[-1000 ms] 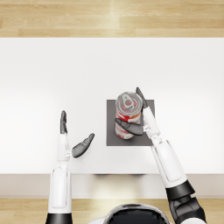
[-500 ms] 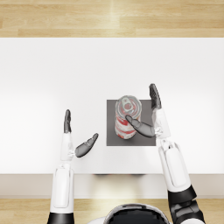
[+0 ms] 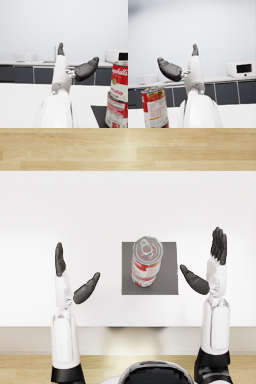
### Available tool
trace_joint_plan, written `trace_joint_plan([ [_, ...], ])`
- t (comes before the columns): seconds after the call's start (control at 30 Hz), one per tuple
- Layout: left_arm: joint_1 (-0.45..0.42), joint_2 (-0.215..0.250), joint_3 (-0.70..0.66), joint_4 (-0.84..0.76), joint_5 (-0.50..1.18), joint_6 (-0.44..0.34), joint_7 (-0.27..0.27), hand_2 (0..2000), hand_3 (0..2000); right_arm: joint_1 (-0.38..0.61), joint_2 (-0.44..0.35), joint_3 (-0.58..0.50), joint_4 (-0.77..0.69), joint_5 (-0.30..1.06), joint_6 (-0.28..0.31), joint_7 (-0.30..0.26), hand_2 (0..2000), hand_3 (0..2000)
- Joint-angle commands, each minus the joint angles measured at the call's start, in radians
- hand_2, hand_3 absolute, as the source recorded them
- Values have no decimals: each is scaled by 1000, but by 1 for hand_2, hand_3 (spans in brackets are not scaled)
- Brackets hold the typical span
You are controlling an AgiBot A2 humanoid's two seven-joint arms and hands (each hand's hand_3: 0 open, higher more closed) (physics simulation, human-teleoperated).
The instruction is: Pick up the red can on the left and place it in the middle, then pick up the red can on the right and place it on top of the can in the middle
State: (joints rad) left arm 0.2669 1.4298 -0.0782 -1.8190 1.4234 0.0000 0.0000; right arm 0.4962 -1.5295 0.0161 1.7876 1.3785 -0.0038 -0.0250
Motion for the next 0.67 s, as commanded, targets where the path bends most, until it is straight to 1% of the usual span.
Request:
trace_joint_plan([
  [0.03,16,-2,-30,-9,0,0,0,0,0,-13,-1,-47,-2,0,1,7,0,0],
  [0.1,5,0,-17,-4,0,0,0,0,0,-17,-1,-28,-6,0,2,16,0,0],
  [0.23,6,1,-26,-5,0,0,0,0,0,-27,-2,-39,-14,0,3,23,0,0],
  [0.67,6,1,-29,-5,0,0,0,0,0,-31,-2,-43,-17,0,4,25,0,0],
])
